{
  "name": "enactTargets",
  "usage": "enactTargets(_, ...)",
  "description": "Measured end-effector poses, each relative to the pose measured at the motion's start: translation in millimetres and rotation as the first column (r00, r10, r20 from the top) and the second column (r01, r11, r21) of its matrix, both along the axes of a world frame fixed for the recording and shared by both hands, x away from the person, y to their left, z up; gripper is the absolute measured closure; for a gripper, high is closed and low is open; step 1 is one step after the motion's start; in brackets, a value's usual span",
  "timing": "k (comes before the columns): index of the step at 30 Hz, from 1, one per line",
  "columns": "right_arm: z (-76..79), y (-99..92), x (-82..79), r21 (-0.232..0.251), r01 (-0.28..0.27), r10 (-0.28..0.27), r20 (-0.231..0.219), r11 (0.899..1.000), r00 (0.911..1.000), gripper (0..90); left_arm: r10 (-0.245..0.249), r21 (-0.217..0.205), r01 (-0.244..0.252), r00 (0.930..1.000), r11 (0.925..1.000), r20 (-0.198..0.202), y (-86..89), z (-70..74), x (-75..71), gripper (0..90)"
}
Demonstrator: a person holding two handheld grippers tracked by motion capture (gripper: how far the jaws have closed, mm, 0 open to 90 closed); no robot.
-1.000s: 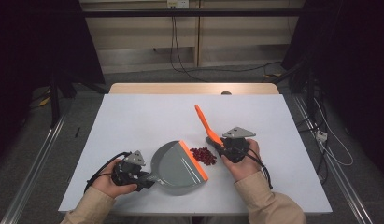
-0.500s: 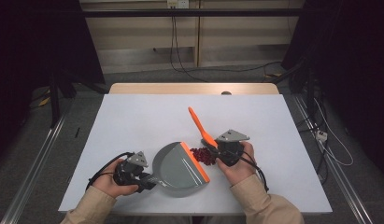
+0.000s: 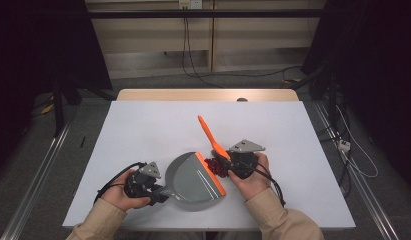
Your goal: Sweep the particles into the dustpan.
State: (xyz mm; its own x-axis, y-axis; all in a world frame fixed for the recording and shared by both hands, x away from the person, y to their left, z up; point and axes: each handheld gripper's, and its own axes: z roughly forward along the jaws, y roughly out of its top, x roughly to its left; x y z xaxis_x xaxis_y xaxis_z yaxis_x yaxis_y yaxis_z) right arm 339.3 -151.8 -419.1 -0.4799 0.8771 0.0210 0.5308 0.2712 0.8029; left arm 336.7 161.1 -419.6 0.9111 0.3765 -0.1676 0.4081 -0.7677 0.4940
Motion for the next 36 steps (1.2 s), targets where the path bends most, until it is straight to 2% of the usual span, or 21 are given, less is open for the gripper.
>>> enactTargets(2,-0.3,1.1,0.0,0.014,-0.003,0.003,-0.003,1.000,1.0000,71.1,-0.004,0.004,0.004,1.0000,1.0000,-0.003,-0.2,-0.2,0.7,62.5)
enactTargets(10,-0.7,6.5,-0.8,0.018,-0.008,0.008,0.001,1.000,1.0000,71.1,0.002,0.000,-0.002,1.0000,1.0000,-0.003,-1.2,-0.7,1.5,62.6)
enactTargets(11,-0.8,7.0,-0.8,0.019,-0.013,0.013,0.001,1.000,0.9999,71.0,0.021,-0.018,-0.022,0.9997,0.9996,-0.011,-2.0,-1.3,0.5,62.6)
enactTargets(21,-1.6,15.9,-3.0,0.047,-0.022,0.022,0.001,0.999,0.9998,71.0,0.008,-0.003,-0.008,0.9999,1.0000,-0.011,-2.6,-0.9,2.1,62.6)
enactTargets(23,-1.9,17.8,-3.5,0.062,-0.022,0.022,-0.003,0.998,0.9997,71.0,0.011,-0.006,-0.011,0.9999,0.9999,-0.010,-3.0,-1.1,2.0,62.6)
enactTargets(24,-2.1,19.2,-3.8,0.064,-0.019,0.019,-0.002,0.998,0.9998,71.0,0.046,-0.035,-0.047,0.9987,0.9983,-0.022,-4.4,-2.2,0.0,62.6)
enactTargets(25,-2.1,20.0,-4.0,0.060,-0.021,0.021,0.001,0.998,0.9998,71.0,0.048,-0.036,-0.049,0.9986,0.9982,-0.023,-4.4,-2.2,0.0,62.6)
enactTargets(28,-2.6,23.9,-5.1,0.073,-0.019,0.019,0.005,0.997,0.9998,71.0,0.048,-0.034,-0.049,0.9986,0.9982,-0.024,-4.0,-2.0,0.1,62.6)
enactTargets(30,-2.7,27.3,-6.3,0.074,-0.021,0.020,0.008,0.997,0.9998,71.0,0.015,-0.011,-0.015,0.9998,0.9998,-0.016,-2.7,-1.0,2.1,62.6)
enactTargets(31,-2.8,28.9,-6.7,0.068,-0.028,0.027,0.013,0.997,0.9996,71.0,0.039,-0.028,-0.040,0.9990,0.9988,-0.024,-3.5,-1.6,0.7,62.6)
enactTargets(32,-2.8,30.4,-7.2,0.069,-0.028,0.027,0.015,0.997,0.9995,71.0,0.022,-0.017,-0.023,0.9996,0.9996,-0.019,-2.6,-1.1,1.8,62.6)
enactTargets(34,-2.2,32.1,-7.7,0.076,-0.030,0.029,0.020,0.997,0.9994,71.0,0.036,-0.025,-0.037,0.9991,0.9990,-0.023,-3.0,-1.4,1.1,62.6)
enactTargets(36,0.7,35.3,-9.2,0.109,-0.036,0.034,0.024,0.993,0.9991,71.3,0.039,-0.026,-0.040,0.9989,0.9988,-0.025,-3.0,-1.4,1.0,62.6)
